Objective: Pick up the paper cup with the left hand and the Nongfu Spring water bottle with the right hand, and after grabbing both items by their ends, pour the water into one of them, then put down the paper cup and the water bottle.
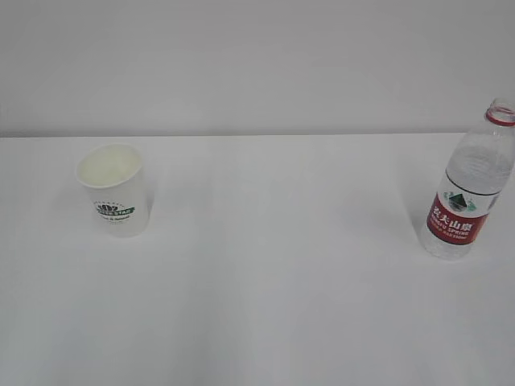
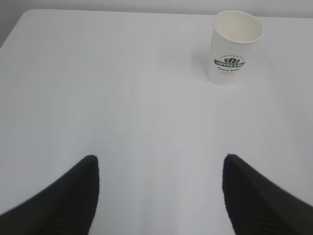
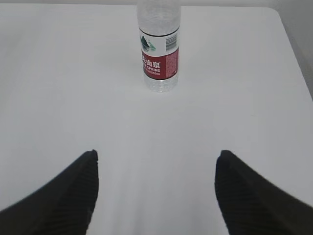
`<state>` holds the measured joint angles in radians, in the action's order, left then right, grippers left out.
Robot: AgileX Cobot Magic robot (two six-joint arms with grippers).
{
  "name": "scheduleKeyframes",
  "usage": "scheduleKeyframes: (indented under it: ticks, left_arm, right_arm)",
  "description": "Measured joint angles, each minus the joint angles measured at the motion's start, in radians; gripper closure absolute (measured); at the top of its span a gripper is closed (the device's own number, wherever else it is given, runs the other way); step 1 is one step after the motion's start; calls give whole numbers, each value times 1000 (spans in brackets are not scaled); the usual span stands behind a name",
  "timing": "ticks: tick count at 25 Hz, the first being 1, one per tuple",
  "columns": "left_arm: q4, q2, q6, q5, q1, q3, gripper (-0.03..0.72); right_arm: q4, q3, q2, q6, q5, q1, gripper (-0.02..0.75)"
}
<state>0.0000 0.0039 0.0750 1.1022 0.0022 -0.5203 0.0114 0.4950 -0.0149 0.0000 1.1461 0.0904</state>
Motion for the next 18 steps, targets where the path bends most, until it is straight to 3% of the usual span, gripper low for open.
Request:
scheduleKeyframes:
  ticks: [18]
  left_arm:
    - [0,0,0,0,0,0,119]
  right_arm:
    - [0,0,0,0,0,0,181]
